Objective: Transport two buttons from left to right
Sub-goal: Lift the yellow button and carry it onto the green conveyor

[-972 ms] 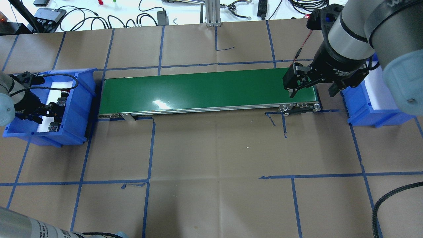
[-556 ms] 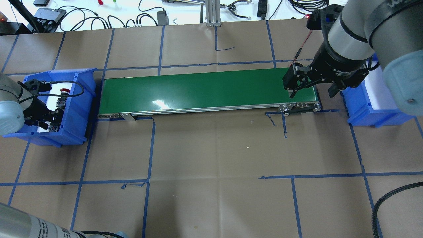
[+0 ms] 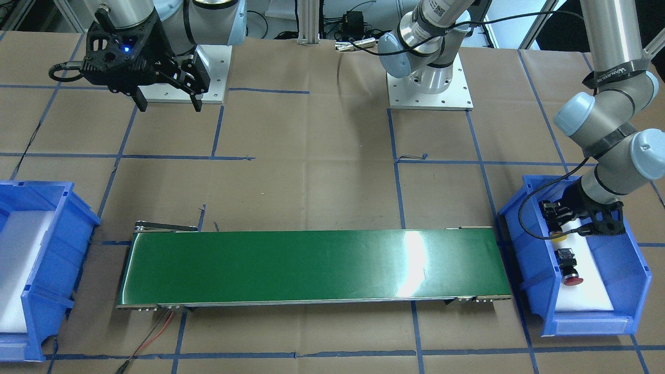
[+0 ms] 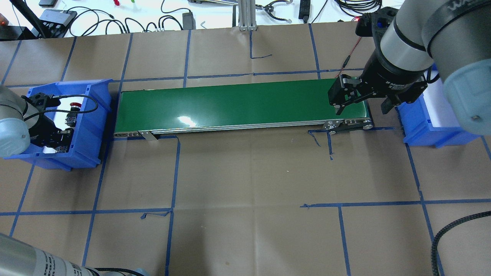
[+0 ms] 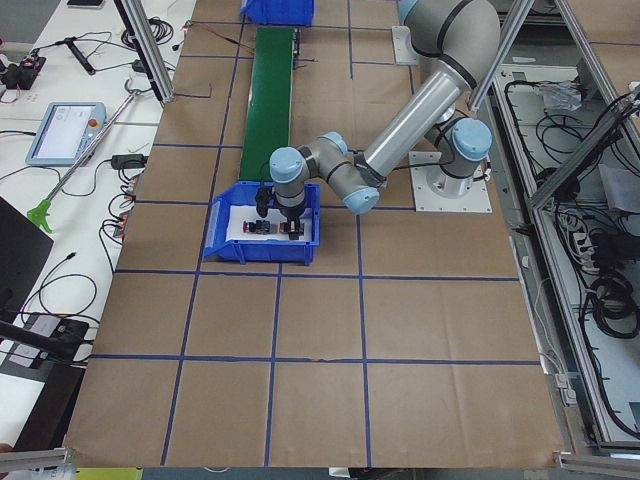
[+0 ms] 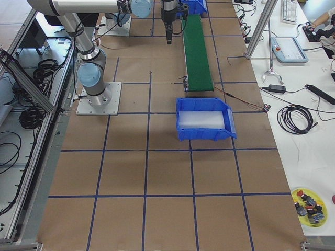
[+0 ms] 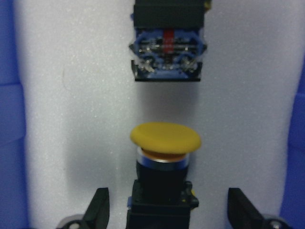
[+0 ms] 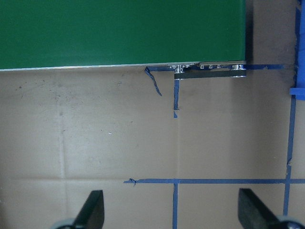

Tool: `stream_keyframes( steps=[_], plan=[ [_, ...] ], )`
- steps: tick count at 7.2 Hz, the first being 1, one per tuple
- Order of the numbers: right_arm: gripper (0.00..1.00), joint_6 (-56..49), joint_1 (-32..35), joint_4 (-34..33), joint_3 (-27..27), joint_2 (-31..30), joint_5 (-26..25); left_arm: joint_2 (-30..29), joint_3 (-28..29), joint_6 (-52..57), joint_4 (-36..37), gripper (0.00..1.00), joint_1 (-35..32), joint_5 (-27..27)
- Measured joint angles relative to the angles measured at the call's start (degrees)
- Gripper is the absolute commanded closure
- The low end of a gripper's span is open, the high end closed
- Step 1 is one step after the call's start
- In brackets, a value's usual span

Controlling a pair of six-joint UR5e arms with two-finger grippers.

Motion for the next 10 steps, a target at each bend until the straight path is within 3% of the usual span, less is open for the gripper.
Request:
stream_keyframes(
  steps=[2, 3, 5, 8, 10],
  plan=[
    [0.0, 0.0, -0.06, -0.04, 0.02, 0.0, 0.03, 0.47, 0.31, -0.29, -0.26, 0.9, 0.03, -0.05],
    [0.0, 0.0, -0.02, -0.02, 0.02, 0.0, 0.04, 0.75, 1.05, -0.32, -0.57, 0.93, 0.03, -0.06],
    [0.0, 0.0, 0.05, -0.02, 0.02, 0.0, 0.06, 1.46, 6.05, -0.23, -5.11, 0.94, -0.03, -0.07],
    [0.0, 0.0, 0.03, -0.05, 0.02, 0.0, 0.05, 2.16, 21.15, -0.48, -21.55, 0.94, -1.0, -0.07],
    [0.0, 0.0, 0.07, -0.01, 0.02, 0.0, 0.01, 2.32, 27.46, -1.54, -27.55, 0.94, -4.14, -0.14]
  ],
)
